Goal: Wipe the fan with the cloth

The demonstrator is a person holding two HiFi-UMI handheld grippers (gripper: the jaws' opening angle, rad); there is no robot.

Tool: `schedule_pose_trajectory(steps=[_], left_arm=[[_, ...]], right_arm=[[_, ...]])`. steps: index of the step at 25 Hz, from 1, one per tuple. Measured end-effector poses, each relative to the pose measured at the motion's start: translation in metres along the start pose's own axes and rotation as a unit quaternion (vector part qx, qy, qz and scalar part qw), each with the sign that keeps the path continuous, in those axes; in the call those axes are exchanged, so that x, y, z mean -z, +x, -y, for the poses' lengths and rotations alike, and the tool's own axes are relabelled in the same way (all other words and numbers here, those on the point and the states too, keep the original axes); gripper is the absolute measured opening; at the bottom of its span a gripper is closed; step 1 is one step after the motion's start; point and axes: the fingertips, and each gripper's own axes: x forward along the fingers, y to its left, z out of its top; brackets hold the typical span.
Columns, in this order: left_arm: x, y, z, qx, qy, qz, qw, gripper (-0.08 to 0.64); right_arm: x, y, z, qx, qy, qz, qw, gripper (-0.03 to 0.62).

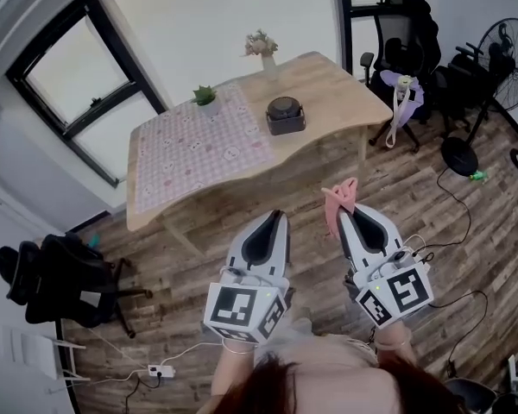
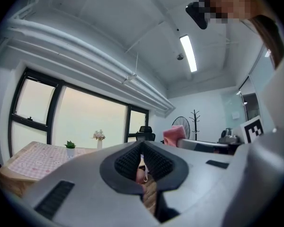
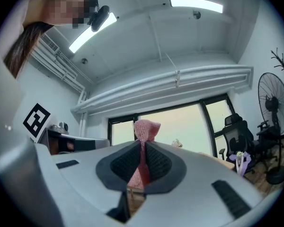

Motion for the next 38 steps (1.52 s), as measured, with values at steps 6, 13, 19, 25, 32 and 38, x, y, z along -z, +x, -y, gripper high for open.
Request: schedule_pose_trajectory(steps=[6,13,19,25,32,38], left_arm=[[0.006,0.018,-0.035,0.003,-0.008,-0.012,0.9999,0.02],[0.007,0.04,-0.077,0.016,-0.012,-0.016,0.9997,0.02],[0.011,0.058,-0.11,0.031,-0.018,-0.019,0.9992,0.02],[0.015,0.07,-0.132,0.041,-0.029,-0.02,0.9985,0.02],[0.026,0.088,-0.14,0.043,-0.041,-0.032,0.9977,0.02],[0.033,0.12,-0.148,0.039,-0.042,-0.039,0.9976,0.02]], right_arm=[[0.006,0.041,0.001,0.0,-0.002,-0.006,1.0,0.025],[0.013,0.089,0.001,0.008,-0.002,-0.01,1.0,0.025],[0.023,0.127,0.0,0.017,-0.007,-0.018,1.0,0.025],[0.033,0.147,0.002,0.027,-0.009,-0.027,0.999,0.025],[0.043,0.157,0.016,0.036,0.001,-0.035,0.999,0.025],[0.05,0.179,0.042,0.034,0.012,-0.034,0.999,0.025]])
